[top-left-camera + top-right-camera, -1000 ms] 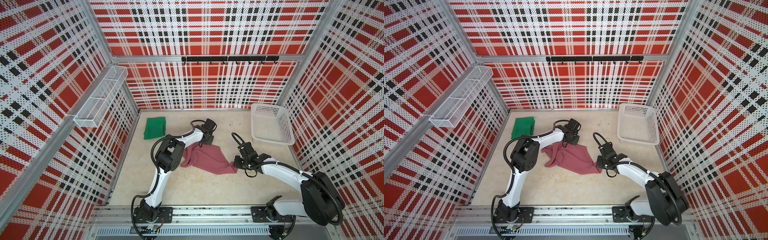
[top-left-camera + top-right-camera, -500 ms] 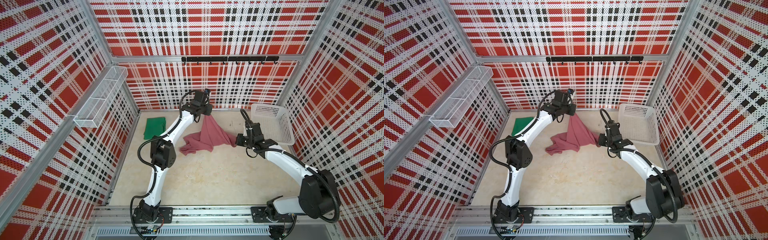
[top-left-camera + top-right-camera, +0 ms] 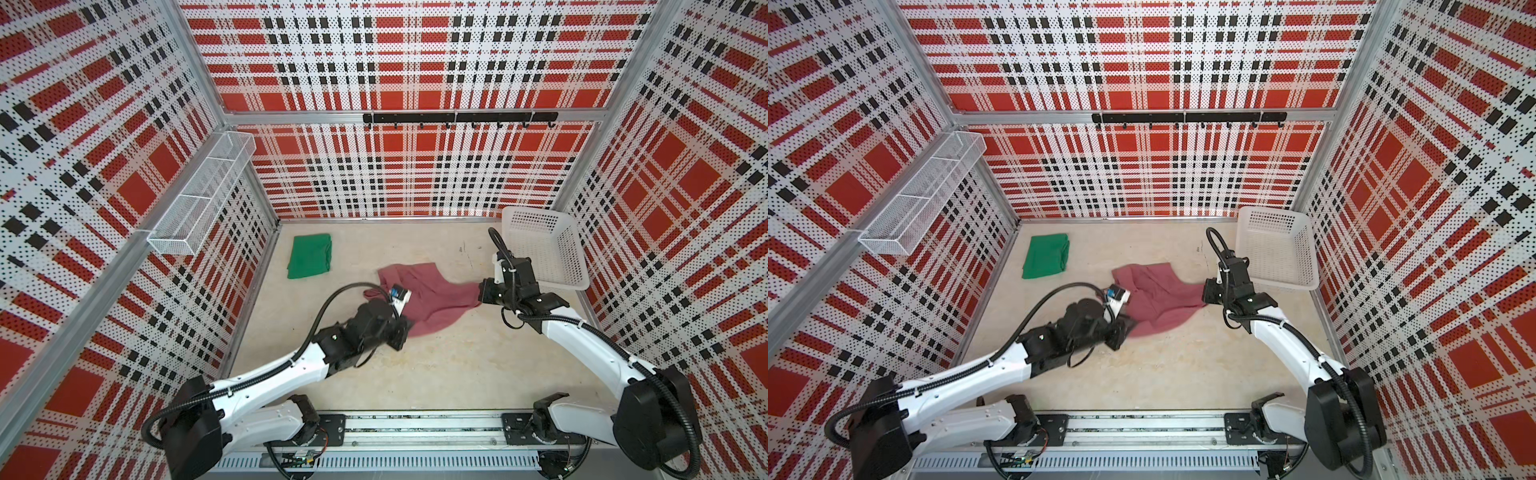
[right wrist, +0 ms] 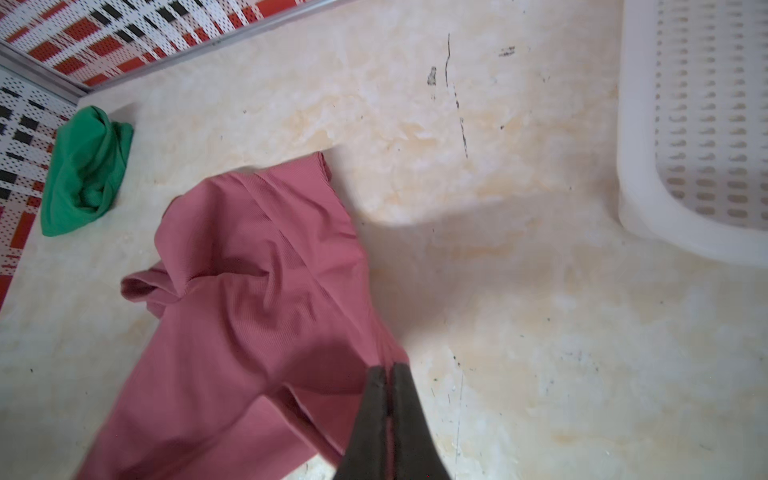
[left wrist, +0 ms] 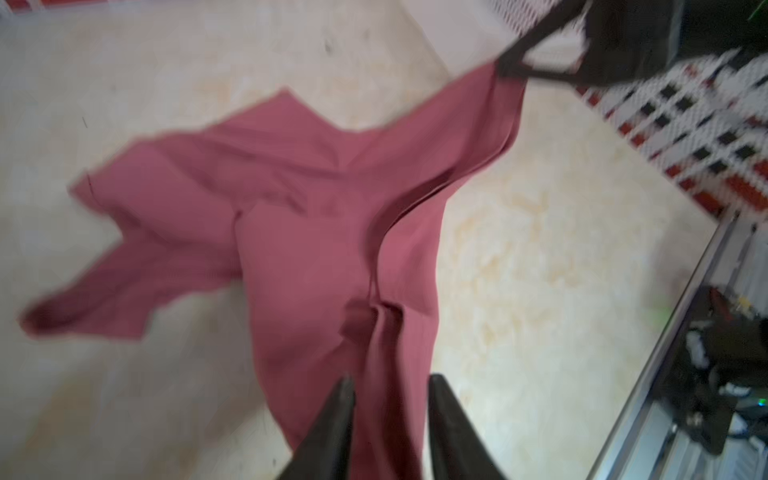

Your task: Fold and stack the tank tops

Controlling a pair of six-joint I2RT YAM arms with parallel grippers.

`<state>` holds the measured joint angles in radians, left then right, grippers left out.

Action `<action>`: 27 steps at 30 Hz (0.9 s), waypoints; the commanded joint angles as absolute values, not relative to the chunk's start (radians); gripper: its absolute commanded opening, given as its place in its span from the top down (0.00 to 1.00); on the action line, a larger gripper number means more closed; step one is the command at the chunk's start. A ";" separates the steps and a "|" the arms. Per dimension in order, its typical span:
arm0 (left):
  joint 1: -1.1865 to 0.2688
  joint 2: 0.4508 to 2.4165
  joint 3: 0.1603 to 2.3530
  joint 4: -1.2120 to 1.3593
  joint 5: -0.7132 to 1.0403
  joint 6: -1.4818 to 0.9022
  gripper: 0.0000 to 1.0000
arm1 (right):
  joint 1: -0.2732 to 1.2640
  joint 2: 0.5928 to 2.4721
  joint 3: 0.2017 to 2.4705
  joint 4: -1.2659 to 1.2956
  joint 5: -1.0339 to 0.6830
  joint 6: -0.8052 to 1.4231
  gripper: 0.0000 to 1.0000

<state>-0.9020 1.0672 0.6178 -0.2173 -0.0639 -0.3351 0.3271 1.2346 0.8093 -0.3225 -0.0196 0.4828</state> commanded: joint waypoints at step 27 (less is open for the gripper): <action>-0.448 1.982 1.085 0.188 0.150 -0.697 0.72 | 0.322 1.072 0.584 -0.344 -0.117 0.597 1.00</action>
<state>-0.4747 1.9118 1.0222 0.1444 0.1013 -0.6975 0.3241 1.1213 0.6113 -0.3271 -0.1059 0.5533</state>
